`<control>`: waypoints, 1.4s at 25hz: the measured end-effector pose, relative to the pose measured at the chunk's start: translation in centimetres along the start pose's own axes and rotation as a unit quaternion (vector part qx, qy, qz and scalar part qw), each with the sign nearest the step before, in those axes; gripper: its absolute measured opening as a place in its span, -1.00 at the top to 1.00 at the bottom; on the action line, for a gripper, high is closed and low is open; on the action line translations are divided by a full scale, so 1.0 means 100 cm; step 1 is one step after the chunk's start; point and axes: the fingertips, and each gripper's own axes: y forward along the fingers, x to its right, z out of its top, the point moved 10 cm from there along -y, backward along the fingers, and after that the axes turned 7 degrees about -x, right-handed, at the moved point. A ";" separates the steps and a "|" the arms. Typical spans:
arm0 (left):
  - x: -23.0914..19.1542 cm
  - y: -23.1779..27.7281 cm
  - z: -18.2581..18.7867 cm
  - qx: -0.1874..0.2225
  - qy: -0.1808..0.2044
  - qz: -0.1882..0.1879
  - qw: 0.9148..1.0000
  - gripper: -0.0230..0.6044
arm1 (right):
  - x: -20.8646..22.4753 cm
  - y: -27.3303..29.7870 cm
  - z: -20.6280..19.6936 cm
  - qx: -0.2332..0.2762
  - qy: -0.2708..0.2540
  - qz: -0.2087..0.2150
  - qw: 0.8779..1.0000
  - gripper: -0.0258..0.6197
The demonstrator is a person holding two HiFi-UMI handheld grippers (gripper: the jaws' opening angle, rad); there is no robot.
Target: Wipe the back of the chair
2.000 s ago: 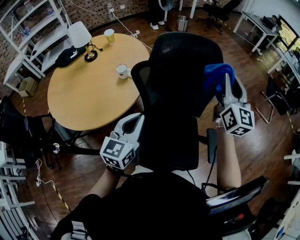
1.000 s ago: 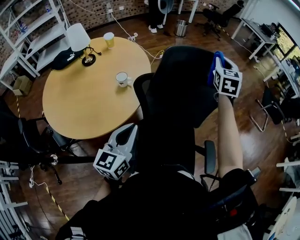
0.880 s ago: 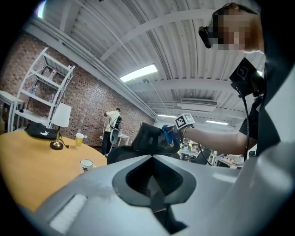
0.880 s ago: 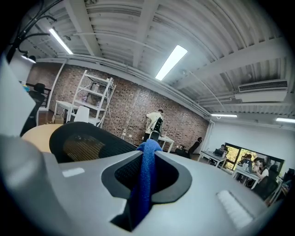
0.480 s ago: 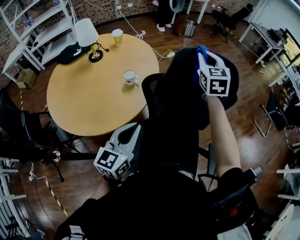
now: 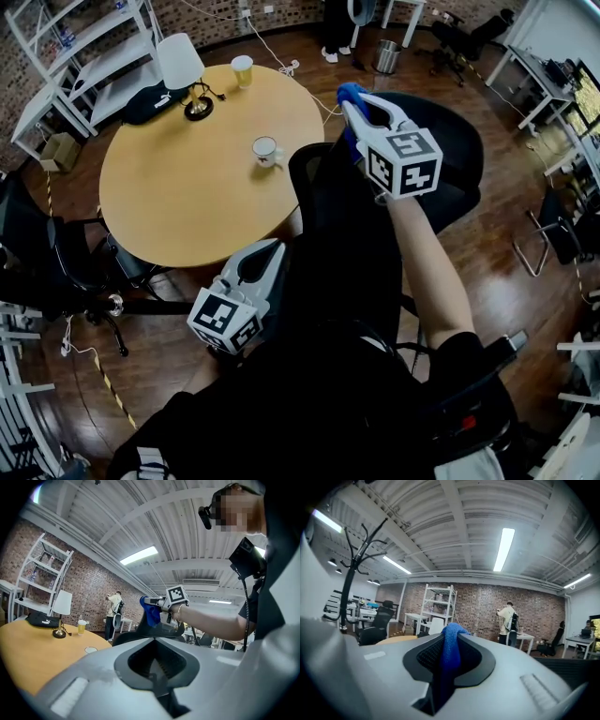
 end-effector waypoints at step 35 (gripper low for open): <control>0.004 0.014 -0.004 -0.005 -0.029 -0.040 0.999 0.91 | 0.091 -0.076 -0.079 -0.021 0.052 -0.192 0.980 0.77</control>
